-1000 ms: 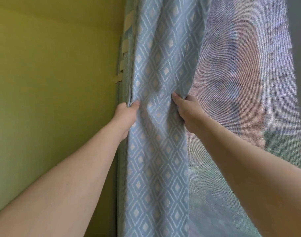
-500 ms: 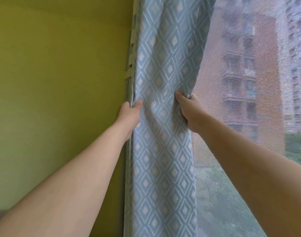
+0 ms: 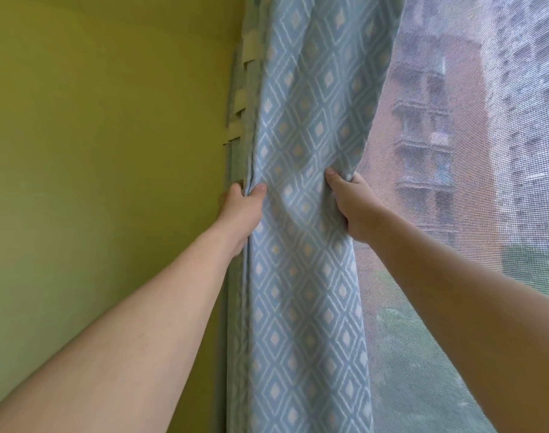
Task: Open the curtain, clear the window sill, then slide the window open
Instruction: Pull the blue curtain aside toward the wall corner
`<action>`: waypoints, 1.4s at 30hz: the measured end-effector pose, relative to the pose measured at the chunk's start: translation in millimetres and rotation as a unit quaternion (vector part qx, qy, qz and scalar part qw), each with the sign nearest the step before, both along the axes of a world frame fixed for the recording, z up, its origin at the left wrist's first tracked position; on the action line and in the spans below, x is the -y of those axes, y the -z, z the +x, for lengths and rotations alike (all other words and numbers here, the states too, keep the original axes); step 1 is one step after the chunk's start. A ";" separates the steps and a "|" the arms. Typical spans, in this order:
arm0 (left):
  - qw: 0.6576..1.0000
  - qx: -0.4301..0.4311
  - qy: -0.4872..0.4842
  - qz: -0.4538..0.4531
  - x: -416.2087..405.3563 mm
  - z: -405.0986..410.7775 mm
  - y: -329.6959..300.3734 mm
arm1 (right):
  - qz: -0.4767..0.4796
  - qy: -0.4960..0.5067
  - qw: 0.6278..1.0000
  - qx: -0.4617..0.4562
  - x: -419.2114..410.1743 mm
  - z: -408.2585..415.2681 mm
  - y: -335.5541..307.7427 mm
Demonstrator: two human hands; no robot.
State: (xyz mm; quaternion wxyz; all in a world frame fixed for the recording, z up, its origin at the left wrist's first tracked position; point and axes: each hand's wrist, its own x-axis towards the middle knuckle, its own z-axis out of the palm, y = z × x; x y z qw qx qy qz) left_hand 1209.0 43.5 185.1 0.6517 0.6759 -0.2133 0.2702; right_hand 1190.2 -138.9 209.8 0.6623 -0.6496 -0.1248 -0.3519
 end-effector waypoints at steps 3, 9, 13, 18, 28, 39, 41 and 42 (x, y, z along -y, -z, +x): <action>1.000 0.007 0.013 -0.002 -6.0 22.2 -1.9 | 0.009 0.001 1.000 -0.001 -5.0 21.8 -1.6; 0.999 -0.002 0.037 0.000 -19.4 64.4 -2.0 | 0.011 0.001 1.000 -0.009 -16.4 61.8 0.2; 0.999 0.001 0.042 0.005 -26.8 92.0 -2.1 | 0.014 0.000 1.000 -0.003 -25.5 84.7 2.6; 0.999 0.012 0.036 0.006 -32.9 124.8 -5.9 | 0.019 -0.001 1.000 0.008 -36.5 112.9 3.5; 1.000 0.013 0.011 0.013 -37.4 189.7 -9.0 | 0.018 -0.016 1.000 0.017 -41.5 176.7 1.6; 1.000 0.001 -0.019 0.009 -30.5 260.5 -11.1 | -0.008 -0.048 0.999 0.023 -32.6 249.3 -3.0; 0.999 0.002 -0.032 0.009 -31.9 268.0 -8.8 | -0.011 -0.052 0.998 0.017 -33.9 261.9 -2.5; 0.999 0.007 -0.039 0.008 -32.3 271.1 -7.6 | -0.015 -0.051 0.998 0.015 -34.3 268.3 -2.0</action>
